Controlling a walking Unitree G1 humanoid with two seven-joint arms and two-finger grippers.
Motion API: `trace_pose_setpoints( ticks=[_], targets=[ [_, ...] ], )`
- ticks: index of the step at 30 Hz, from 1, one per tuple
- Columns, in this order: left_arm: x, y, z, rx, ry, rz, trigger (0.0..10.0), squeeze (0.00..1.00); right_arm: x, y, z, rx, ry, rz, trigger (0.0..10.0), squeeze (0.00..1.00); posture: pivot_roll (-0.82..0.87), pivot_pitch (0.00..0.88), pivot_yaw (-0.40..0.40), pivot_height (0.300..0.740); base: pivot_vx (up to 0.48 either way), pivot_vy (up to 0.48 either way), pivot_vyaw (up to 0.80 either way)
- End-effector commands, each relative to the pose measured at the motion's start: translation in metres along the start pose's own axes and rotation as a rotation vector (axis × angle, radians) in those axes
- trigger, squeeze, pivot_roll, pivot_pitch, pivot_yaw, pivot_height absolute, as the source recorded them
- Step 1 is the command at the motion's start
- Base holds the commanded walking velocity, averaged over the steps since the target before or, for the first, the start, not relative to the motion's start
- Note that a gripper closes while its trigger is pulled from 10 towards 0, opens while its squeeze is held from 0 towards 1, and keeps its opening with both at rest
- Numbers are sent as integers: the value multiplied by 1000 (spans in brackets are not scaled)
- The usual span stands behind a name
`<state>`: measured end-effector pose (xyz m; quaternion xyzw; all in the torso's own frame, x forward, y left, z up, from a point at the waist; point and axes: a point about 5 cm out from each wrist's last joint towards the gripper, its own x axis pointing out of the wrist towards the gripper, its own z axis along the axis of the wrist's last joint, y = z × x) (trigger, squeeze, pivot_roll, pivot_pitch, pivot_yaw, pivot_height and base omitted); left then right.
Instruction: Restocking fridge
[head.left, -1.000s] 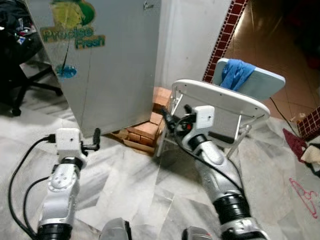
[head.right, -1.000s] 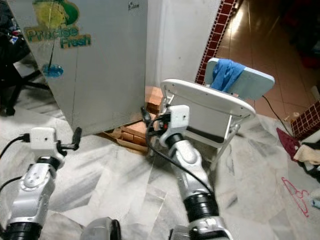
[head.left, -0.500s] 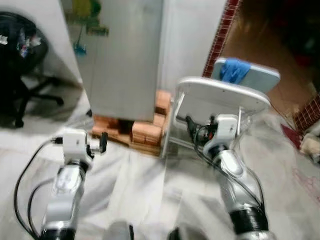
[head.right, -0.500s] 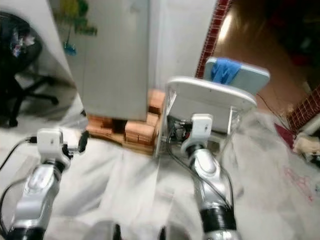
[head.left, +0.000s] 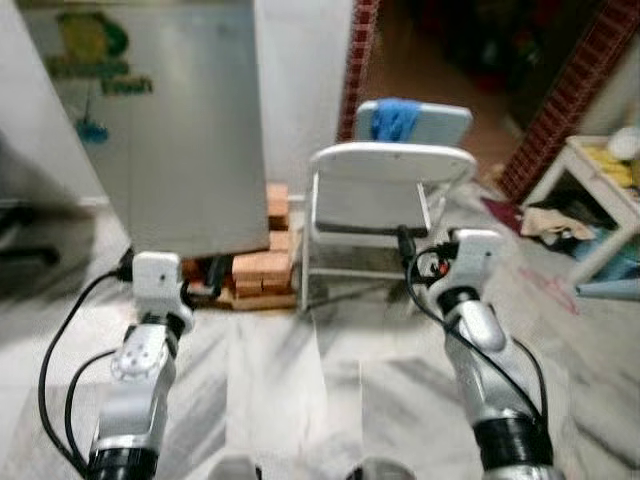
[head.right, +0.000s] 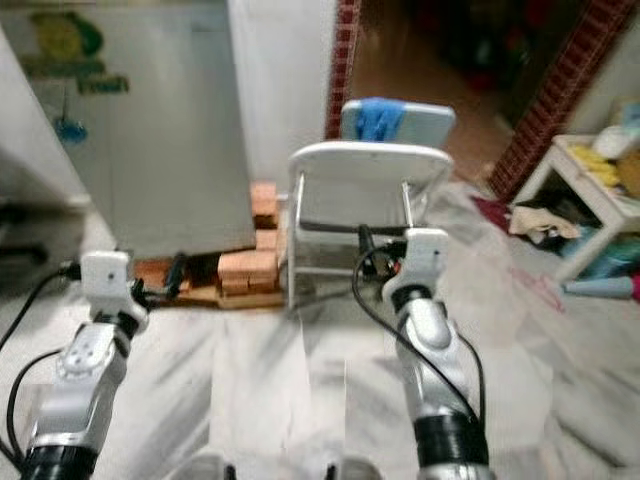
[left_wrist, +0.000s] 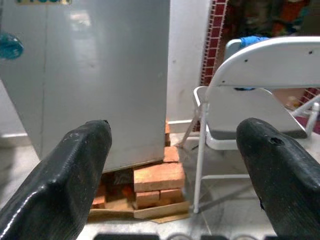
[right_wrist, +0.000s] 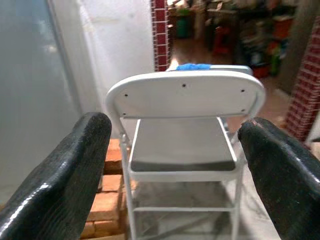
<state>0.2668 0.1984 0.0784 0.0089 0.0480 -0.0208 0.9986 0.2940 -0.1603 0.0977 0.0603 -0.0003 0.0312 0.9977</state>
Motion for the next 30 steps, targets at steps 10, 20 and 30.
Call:
trace_pose_setpoints(
  ticks=[10,20,30],
  targets=[
    [1,5,2,-9,-9,-7,10000,0,-2,7,0,6,-6,9,10000,0,-30,27,-36,740,0,480,-800],
    [1,8,0,-15,-1,-2,10000,0,0,7,0,-1,-4,15,10000,0,-27,36,-37,740,0,480,-621],
    [-1,8,-2,-14,11,6,10000,0,-2,8,-2,-7,7,17,10000,0,-22,39,-42,740,0,480,0]
  ],
)
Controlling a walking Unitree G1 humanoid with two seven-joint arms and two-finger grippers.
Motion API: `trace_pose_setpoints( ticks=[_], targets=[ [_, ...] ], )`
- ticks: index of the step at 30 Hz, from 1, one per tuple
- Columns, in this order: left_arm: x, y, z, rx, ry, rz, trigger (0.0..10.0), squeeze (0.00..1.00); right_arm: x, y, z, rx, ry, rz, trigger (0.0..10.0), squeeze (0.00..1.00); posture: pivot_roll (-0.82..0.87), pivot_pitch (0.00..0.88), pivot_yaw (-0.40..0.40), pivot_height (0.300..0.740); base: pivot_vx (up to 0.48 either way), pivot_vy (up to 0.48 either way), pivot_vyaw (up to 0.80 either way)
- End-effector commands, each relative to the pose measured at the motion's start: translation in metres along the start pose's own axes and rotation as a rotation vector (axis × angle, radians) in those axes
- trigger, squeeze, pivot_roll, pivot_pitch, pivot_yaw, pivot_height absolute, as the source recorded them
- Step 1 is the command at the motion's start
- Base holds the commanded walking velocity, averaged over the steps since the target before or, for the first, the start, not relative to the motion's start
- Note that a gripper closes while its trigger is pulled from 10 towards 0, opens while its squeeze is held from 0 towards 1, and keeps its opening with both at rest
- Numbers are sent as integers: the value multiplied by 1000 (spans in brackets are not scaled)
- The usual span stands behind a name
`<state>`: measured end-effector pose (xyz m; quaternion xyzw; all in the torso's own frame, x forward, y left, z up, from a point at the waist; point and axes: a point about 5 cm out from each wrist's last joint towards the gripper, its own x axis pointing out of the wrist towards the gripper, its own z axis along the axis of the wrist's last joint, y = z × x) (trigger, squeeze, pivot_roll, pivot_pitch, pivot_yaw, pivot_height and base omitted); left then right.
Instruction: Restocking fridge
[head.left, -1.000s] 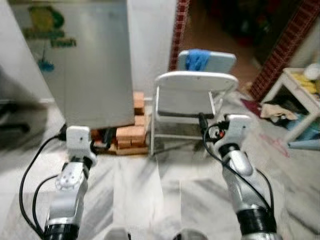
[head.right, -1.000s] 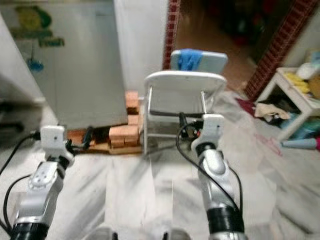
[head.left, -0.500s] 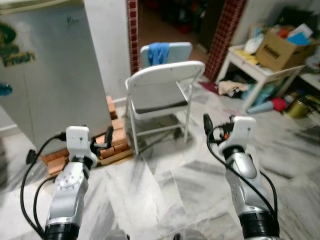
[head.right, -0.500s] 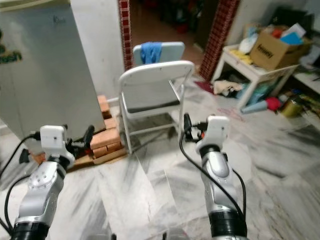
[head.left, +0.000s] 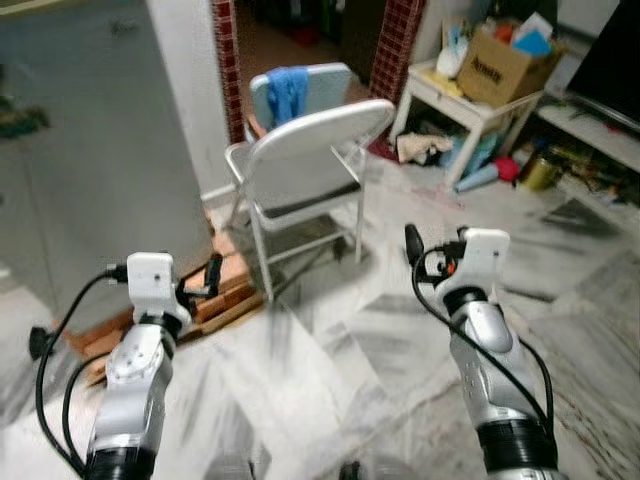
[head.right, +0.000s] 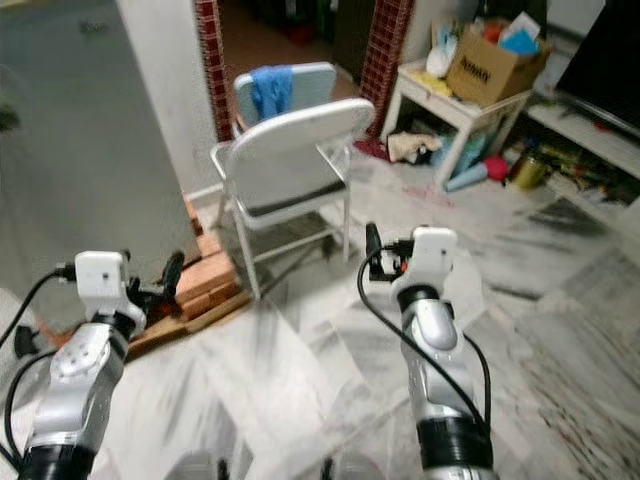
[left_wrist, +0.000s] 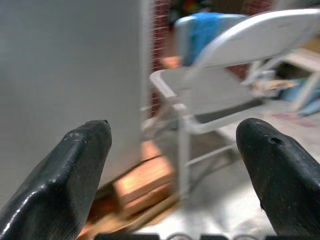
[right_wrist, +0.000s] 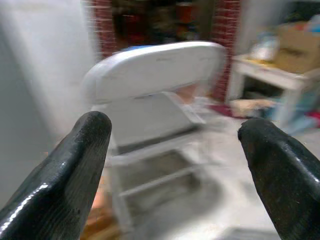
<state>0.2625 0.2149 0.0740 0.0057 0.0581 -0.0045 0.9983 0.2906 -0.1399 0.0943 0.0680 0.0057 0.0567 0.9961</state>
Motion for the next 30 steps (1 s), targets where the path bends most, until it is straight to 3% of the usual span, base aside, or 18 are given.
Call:
trace_pose_setpoints(
  ticks=[1,8,30],
  targets=[
    [3,-8,3,-2,-7,-28,10000,0,0,-11,4,-20,-7,-33,10000,0,-21,34,-45,740,0,480,0],
    [0,-15,5,55,-42,-120,10000,0,2,-11,4,-28,-3,-43,10000,0,-22,30,-41,740,197,206,-571],
    [2,-22,3,75,-35,-152,10000,0,5,-7,4,-31,-9,-30,10000,0,-20,21,-43,740,456,-25,-800]
  ],
)
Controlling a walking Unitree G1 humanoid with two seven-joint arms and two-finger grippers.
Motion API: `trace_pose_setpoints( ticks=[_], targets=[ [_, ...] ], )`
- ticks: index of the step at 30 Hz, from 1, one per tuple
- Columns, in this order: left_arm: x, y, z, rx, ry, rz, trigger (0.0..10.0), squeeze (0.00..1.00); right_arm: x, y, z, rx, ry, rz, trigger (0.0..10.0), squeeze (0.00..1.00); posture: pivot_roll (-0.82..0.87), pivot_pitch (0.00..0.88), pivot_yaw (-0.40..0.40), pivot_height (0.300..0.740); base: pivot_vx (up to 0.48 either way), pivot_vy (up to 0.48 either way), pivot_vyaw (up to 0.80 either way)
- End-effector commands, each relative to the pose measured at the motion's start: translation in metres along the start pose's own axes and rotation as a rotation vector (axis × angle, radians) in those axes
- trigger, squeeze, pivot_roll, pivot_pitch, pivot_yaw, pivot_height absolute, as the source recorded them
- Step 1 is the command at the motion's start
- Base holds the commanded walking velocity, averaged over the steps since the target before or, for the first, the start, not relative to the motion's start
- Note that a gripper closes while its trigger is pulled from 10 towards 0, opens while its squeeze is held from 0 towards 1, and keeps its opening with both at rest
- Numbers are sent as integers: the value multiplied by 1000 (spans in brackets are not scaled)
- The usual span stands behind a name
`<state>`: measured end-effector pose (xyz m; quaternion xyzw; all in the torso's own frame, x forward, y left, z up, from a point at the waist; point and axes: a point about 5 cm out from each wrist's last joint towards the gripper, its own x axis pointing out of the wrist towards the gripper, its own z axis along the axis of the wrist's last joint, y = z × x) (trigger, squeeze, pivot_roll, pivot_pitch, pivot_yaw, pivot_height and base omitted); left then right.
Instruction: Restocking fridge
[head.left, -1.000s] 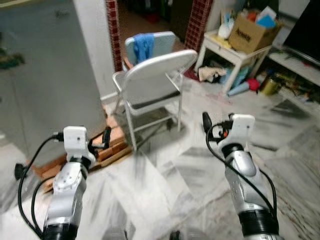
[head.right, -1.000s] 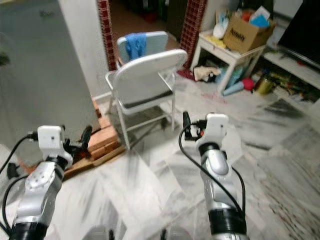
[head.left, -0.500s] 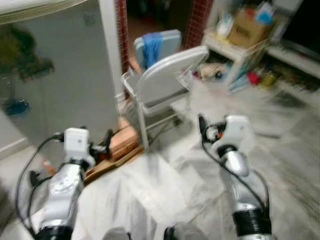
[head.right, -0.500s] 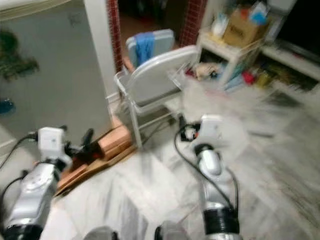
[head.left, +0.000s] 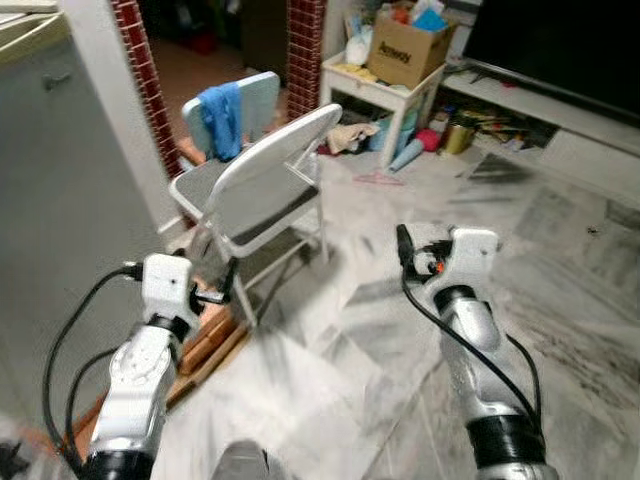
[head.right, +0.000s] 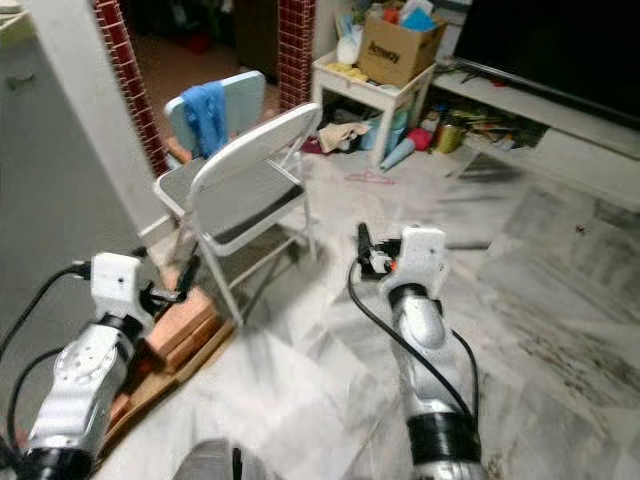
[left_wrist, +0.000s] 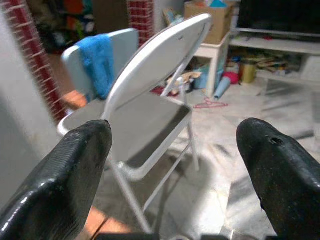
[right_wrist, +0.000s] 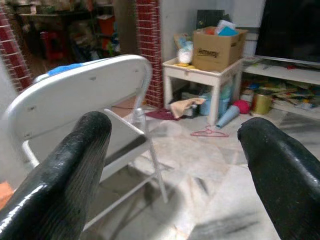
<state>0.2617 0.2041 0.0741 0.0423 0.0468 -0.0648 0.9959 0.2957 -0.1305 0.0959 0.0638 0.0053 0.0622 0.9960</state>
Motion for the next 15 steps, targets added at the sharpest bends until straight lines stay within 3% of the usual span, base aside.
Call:
trace_pose_setpoints(
  ticks=[1,6,15],
  targets=[
    [3,-11,2,-5,-6,-36,10000,0,-1,-15,4,-22,-9,-40,10000,0,-20,21,-43,740,0,0,-800],
    [3,-12,3,-15,-12,-44,10000,0,-1,-16,4,-24,-9,-39,10000,0,-21,22,-44,740,0,-50,-800],
    [4,-12,3,-16,-20,-40,10000,0,-1,-16,4,-29,-11,-40,10000,0,-26,20,-45,740,81,-395,-800]
  ],
)
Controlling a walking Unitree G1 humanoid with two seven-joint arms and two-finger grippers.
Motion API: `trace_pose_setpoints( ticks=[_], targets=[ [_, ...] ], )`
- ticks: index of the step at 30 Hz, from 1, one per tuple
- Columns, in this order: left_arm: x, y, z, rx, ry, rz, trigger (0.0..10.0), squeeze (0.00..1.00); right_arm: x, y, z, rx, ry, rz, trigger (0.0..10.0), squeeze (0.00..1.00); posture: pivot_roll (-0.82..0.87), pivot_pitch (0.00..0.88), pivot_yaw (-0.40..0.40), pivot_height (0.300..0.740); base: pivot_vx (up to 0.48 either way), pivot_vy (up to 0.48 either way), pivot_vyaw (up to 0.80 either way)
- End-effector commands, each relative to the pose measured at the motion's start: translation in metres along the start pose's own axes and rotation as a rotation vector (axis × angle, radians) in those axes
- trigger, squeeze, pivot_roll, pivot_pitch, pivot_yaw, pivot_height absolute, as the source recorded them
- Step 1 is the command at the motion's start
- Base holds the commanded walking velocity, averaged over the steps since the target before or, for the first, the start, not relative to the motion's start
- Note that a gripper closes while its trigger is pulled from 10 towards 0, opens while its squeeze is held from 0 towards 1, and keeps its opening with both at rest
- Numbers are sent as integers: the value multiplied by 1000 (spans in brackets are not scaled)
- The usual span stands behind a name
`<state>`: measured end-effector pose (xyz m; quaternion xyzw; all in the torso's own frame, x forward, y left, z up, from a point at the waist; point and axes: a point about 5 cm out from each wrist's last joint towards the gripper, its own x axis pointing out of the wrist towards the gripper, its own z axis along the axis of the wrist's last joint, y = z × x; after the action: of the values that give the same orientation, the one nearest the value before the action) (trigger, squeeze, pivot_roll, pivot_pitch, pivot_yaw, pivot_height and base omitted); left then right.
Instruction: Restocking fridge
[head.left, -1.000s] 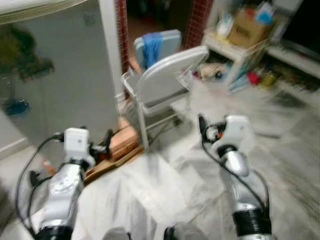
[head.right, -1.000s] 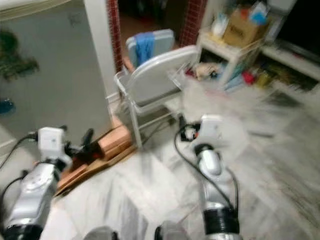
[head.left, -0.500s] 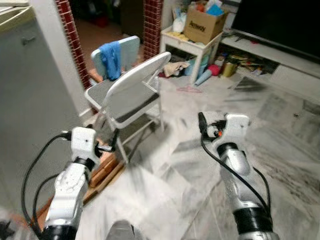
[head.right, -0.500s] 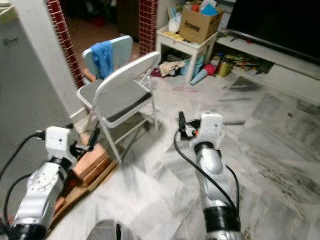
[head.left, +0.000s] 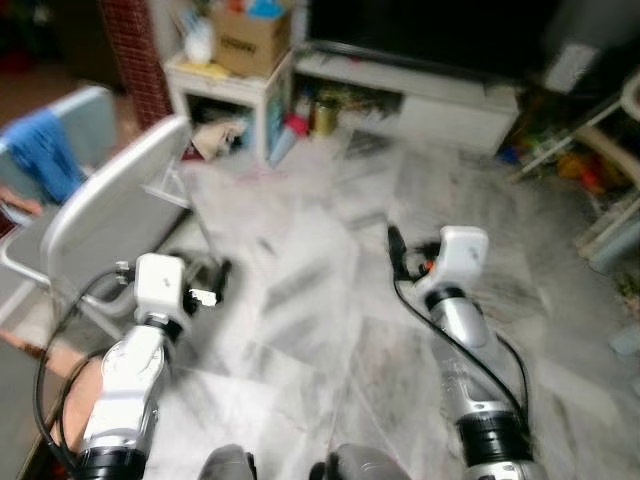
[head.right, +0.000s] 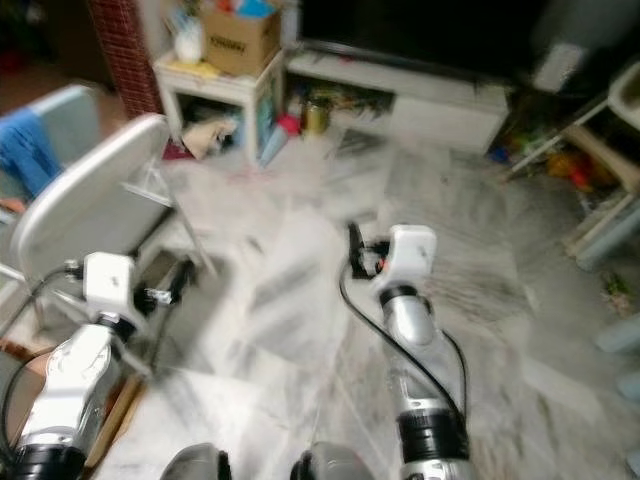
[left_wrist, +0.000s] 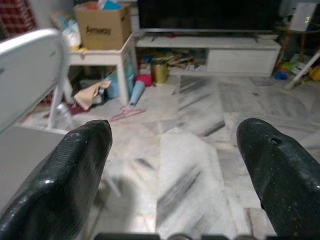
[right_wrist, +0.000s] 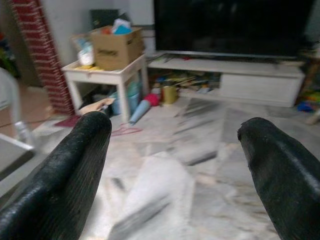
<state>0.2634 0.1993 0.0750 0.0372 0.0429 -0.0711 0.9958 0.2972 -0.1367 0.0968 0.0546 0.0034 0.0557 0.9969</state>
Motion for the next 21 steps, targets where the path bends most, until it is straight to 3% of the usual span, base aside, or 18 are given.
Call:
trace_pose_setpoints(
  ticks=[1,7,12,21],
  targets=[
    [3,-8,2,-7,-12,-26,10000,0,-2,-10,2,-11,-7,-27,10000,0,-26,20,-45,740,0,-420,-800],
    [4,-7,2,-6,-10,-13,10000,0,-2,-11,2,-9,-8,-31,10000,0,-25,19,-43,740,266,-365,-765],
    [4,-2,2,-5,-9,14,10000,0,-1,-10,4,-9,-14,-23,10000,0,-25,22,-41,740,254,-49,0],
    [4,13,5,20,-1,100,10000,0,1,-7,7,-32,-9,7,10000,0,-17,55,-33,740,0,0,0]
  ],
)
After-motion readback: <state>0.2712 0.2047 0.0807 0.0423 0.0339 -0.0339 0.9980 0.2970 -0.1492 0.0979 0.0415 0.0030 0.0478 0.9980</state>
